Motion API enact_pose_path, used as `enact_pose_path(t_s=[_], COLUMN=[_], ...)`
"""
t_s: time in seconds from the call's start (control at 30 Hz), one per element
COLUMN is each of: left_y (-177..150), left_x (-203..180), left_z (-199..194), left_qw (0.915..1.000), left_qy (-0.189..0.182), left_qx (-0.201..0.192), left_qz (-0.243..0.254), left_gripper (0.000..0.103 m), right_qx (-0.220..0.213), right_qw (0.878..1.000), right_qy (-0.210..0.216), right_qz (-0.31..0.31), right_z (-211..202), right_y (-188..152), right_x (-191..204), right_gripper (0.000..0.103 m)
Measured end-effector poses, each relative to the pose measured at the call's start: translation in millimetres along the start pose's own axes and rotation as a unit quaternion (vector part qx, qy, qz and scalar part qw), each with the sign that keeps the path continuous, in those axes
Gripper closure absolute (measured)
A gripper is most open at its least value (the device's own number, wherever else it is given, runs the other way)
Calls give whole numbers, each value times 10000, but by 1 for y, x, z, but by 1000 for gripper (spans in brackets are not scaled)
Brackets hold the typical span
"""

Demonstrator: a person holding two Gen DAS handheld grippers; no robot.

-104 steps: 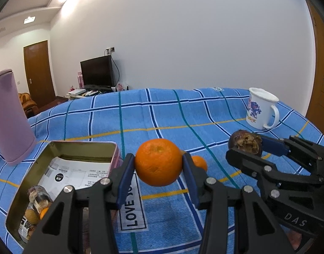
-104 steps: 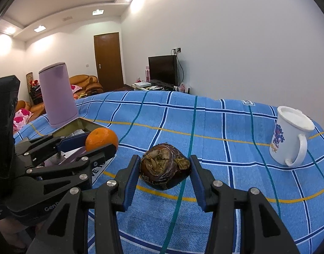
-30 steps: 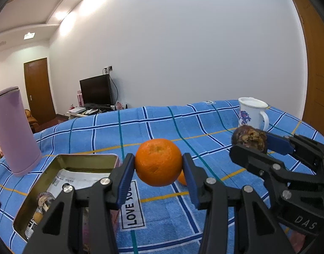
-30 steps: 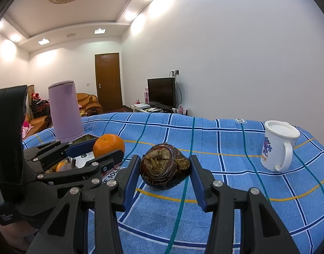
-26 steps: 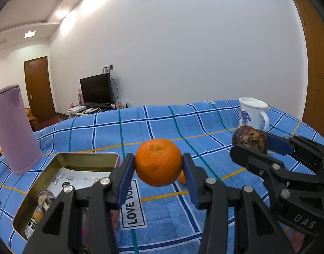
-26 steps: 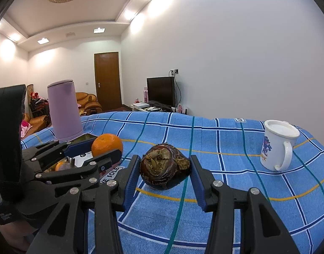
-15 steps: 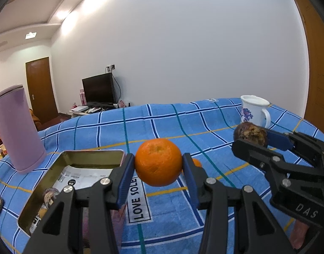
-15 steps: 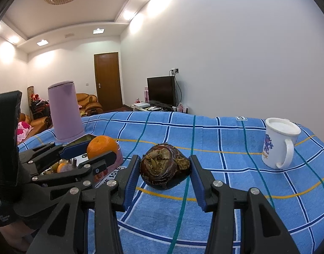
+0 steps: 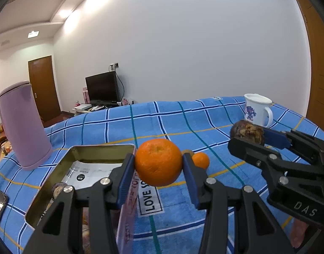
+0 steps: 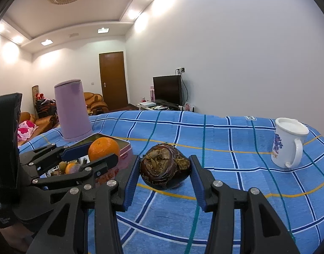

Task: Organize fruits
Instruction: 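Lift the orange and brown taro and carry them toward the tin, then lower both grippers over the tin and open them to release the pieces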

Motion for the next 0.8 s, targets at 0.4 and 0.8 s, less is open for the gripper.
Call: enact_pose_path(t_s=[0.4,0.8], left_y=[-4,-9], left_x=[17,40], left_z=[-2,-2], left_qw=[9999,9994], left_qy=[92,263], left_qx=[63,108], left_qz=[-70,-177], left_gripper=[55,55], right_qx=[29,98], right_qw=[9999,9992], right_qy=[165,386], right_qz=[-17,-40], right_z=[7,18], right_y=[-1,-2], right_x=[17,36], right_gripper=[55,55])
Point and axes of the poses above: each gripper's, at about its wrist camera, not at the fingertips, and z roughly the way its jaws point, x to its left, y to its top, the point moved 9 cm from there along z, roughly the way its jaws point, and after that the axes turned 13 degrees about y, right-handed, at the moved point
